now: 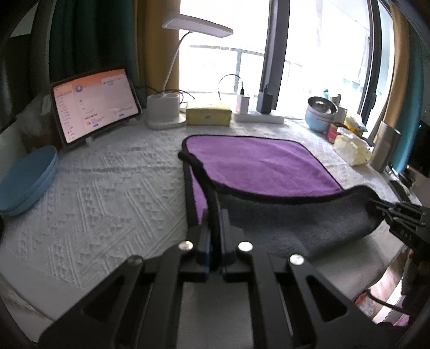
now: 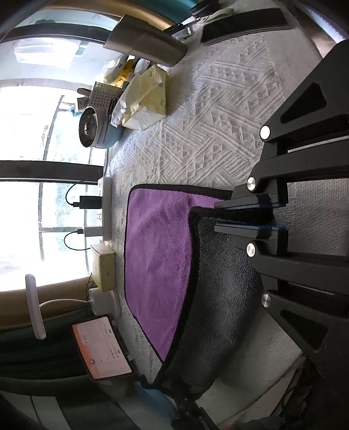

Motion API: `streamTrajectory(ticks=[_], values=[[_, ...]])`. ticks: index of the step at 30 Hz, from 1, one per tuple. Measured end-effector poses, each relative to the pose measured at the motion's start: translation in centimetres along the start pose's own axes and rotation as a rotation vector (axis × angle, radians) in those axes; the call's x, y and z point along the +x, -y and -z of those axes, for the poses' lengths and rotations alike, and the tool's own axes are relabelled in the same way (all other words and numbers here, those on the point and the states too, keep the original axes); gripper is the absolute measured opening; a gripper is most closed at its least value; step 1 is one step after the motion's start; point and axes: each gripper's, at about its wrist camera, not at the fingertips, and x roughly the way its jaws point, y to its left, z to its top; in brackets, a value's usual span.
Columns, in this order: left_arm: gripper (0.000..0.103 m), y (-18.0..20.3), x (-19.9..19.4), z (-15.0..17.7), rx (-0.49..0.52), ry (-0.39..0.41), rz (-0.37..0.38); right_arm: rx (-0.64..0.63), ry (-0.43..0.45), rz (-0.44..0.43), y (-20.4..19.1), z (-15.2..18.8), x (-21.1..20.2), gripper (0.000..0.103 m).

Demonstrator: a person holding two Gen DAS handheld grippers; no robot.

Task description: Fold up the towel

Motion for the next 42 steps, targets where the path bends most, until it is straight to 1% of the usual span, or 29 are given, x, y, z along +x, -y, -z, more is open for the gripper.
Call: streamTrajectory(ticks=[7, 8, 10, 14, 19, 24, 29, 42], values=[[0.005, 0.3, 1.0, 0.9, 0.040, -0.015, -0.014, -0.017, -0.025, -0.005, -0.3, 0.8, 1.0, 0.010], [0.005, 0.3, 0.9, 0.9, 0.045, -0.008, -0.015, -0.018, -0.025, -0.009, -0.3, 1.0, 1.1, 0.010], [0.005, 0.4, 0.4, 0.8, 0.059, 0.015, -0.018, -0.015, -0.026, -0.024, -0.3, 1.0, 1.2, 0.006], [0.005, 0.4, -0.6, 0.2, 0.067, 0.068, -0.015, -0.008, 0.012, -0.029, -0.1, 0.3, 0.5, 0.005], [0.005, 0.2, -0.8, -0.7, 0.063, 0.077, -0.001, -0.027, 0.060, -0.039, -0.2, -1.0, -0.6, 0.005], [0.005, 0.1, -1.1, -1.6, 0.080, 0.107, 0.000, -0.051, 0.104, -0.041, -0.5, -2.3, -1.4, 0.005], [0.005, -0.4, -1.0, -2.8, 0.065, 0.114, 0.028, -0.047, 0.126, -0.038, 0.0, -3.4, -1.3, 0.005], [0.005, -0.8, 0.1, -6.6, 0.074, 0.157, 0.055, -0.026, 0.189, -0.036, 1.8, -6.5, -0.8, 0.005]])
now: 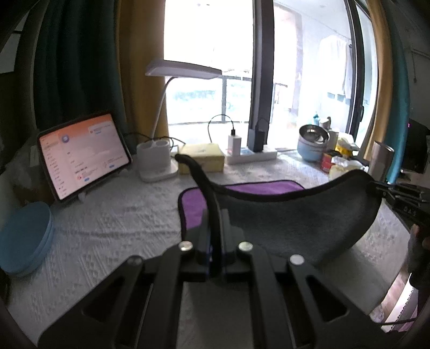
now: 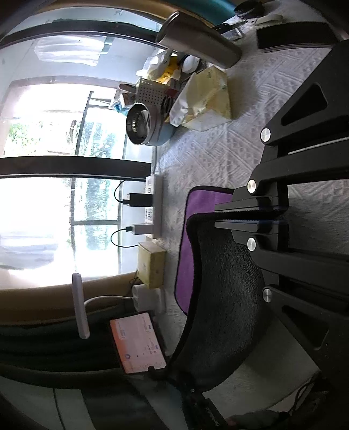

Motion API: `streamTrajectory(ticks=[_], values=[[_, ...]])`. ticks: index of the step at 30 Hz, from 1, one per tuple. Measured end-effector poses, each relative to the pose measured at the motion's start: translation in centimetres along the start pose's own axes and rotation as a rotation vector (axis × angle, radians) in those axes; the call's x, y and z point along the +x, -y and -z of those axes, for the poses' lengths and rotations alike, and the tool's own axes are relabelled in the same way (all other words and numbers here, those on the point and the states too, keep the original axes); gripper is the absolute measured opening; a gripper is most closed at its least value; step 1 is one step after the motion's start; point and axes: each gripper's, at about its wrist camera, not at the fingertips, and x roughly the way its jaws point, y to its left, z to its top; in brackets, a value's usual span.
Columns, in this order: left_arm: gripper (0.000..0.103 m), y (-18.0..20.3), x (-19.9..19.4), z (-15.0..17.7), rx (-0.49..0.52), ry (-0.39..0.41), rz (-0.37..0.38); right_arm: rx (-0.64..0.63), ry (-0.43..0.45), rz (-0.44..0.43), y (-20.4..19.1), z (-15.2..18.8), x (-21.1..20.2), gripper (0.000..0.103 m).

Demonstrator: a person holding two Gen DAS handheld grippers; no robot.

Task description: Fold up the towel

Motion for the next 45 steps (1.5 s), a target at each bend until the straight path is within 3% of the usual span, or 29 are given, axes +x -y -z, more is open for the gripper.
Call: streamTrajectory(ticks=[25, 35, 45], values=[[0.005, -2.8, 7.3, -3.8, -0.020, -0.029, 0.044, -0.008, 0.033, -0.004, 1.7, -4.2, 6.0, 0.005], [0.005, -3.3, 10.6, -4.7, -0.007, -0.036, 0.043, -0.003, 0.013, -0.002, 2.3, -5.0, 9.1, 0.005], [0.005, -3.0, 14.8, -4.2, 0.018, -0.092, 0.018, 0.001, -0.037, -0.003, 2.9, -4.9, 13.1, 0.005]])
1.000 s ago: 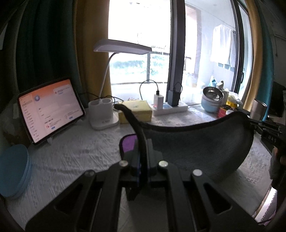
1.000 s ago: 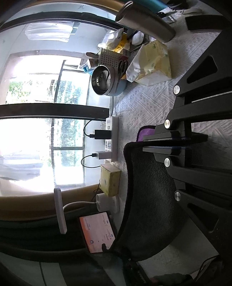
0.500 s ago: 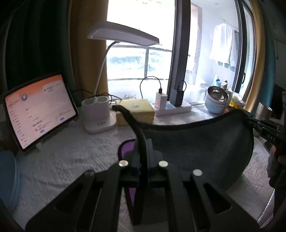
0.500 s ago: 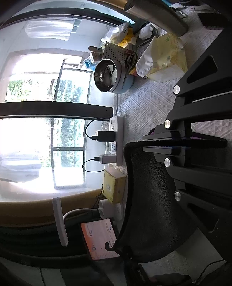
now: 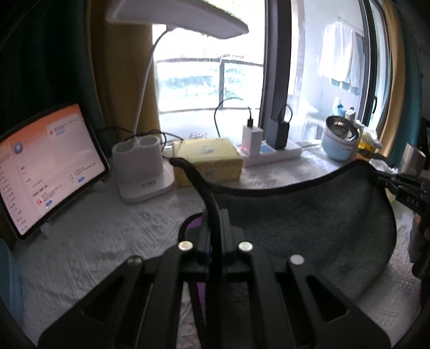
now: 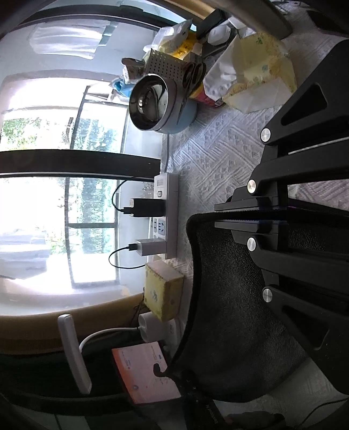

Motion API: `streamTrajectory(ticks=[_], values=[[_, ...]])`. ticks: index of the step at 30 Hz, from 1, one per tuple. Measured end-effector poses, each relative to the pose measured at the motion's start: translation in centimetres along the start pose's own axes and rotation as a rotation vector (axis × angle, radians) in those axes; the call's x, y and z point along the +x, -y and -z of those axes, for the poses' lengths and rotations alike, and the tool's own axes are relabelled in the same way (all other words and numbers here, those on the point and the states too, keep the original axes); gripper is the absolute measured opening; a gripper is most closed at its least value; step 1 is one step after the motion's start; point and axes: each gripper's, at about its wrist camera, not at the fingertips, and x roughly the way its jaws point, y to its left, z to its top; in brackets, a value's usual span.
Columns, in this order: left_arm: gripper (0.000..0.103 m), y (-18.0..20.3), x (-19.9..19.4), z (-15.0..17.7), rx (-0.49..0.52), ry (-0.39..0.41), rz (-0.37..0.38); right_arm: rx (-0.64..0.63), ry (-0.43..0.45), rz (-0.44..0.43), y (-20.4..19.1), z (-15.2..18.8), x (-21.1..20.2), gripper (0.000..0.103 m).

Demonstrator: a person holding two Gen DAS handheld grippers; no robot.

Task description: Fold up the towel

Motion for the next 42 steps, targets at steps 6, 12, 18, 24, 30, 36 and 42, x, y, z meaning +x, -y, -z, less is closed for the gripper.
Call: streamTrajectory(ticks=[6, 12, 18, 24, 30, 36, 42], values=[[0.005, -0.2, 2.8, 0.6, -0.010, -0.075, 0.001, -0.008, -0.068, 0.002, 0.1, 0.4, 3.1, 0.005], [0.006, -0.5, 4.2, 0.7, -0.020, -0.113, -0.007, 0.006, -0.128, 0.004, 0.6, 1.2, 5.8, 0.005], [0.007, -1.3, 5.7, 0.6, -0.053, -0.163, -0.027, 0.018, -0.164, 0.010, 1.0, 1.1, 7.0, 0.005], [0.007, -1.5, 5.4, 0.1, -0.057, -0.144, -0.032, 0.034, -0.168, 0.015, 1.2, 0.9, 7.2, 0.005], [0.007, -1.6, 7.4, 0.7, -0.056, -0.245, -0.022, 0.044, -0.214, 0.021, 1.2, 1.1, 8.1, 0.005], [0.010, -1.6, 7.6, 0.9, -0.064, -0.262, -0.033, 0.070, -0.264, 0.023, 1.7, 1.4, 9.0, 0.005], [0.016, -1.4, 7.1, 0.6, -0.067, -0.246, -0.042, 0.074, -0.265, 0.039, 1.7, 1.4, 9.0, 0.018]])
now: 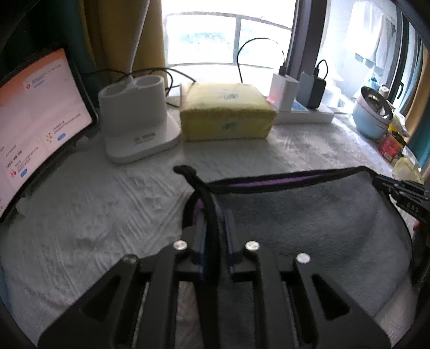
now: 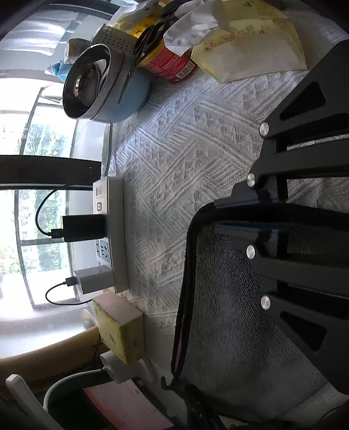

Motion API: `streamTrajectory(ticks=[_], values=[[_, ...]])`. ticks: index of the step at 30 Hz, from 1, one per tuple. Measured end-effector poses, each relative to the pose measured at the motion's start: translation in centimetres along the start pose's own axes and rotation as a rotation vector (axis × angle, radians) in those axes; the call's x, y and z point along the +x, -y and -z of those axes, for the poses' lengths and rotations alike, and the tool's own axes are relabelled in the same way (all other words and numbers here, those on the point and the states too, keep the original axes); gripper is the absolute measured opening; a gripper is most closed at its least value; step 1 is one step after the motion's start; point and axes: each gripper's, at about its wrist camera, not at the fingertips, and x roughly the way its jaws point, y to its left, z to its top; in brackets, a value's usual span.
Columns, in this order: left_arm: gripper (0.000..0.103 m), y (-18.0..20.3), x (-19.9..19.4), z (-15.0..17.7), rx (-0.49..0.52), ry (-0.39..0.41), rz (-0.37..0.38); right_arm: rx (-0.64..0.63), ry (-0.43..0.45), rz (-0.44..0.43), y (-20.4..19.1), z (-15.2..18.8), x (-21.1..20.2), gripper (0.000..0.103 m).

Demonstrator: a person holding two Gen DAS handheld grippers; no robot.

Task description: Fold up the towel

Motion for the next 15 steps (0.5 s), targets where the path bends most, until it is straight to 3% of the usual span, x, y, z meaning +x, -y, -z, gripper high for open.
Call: streamTrajectory(ticks=[4, 5, 7, 8, 9, 15], values=[[0.023, 0.3, -1.1, -0.1, 0.012, 0.030, -0.005, 0.026, 0.008, 0.003, 0.4, -0.1, -0.2, 0.033], [0.030, 0.4, -1.4, -0.1, 0.010, 0.037, -0.006, 0.032, 0.011, 0.004, 0.4, -0.1, -0.4, 0.034], [0.057, 0.3, -1.9, 0.0, 0.002, 0.050, -0.006, 0.037, 0.019, 0.005, 0.5, -0.1, -0.7, 0.041], [0.080, 0.3, -2.2, 0.1, -0.001, 0.057, 0.000, 0.037, 0.024, 0.006, 0.5, -0.1, -0.9, 0.043], [0.094, 0.4, -2.5, 0.2, -0.005, 0.068, 0.009, 0.037, 0.031, 0.006, 0.4, -0.1, -1.2, 0.048], [0.096, 0.7, -5.0, 0.8, -0.012, 0.124, 0.026, 0.025, 0.071, 0.016, -0.2, 0.0, -3.1, 0.058]])
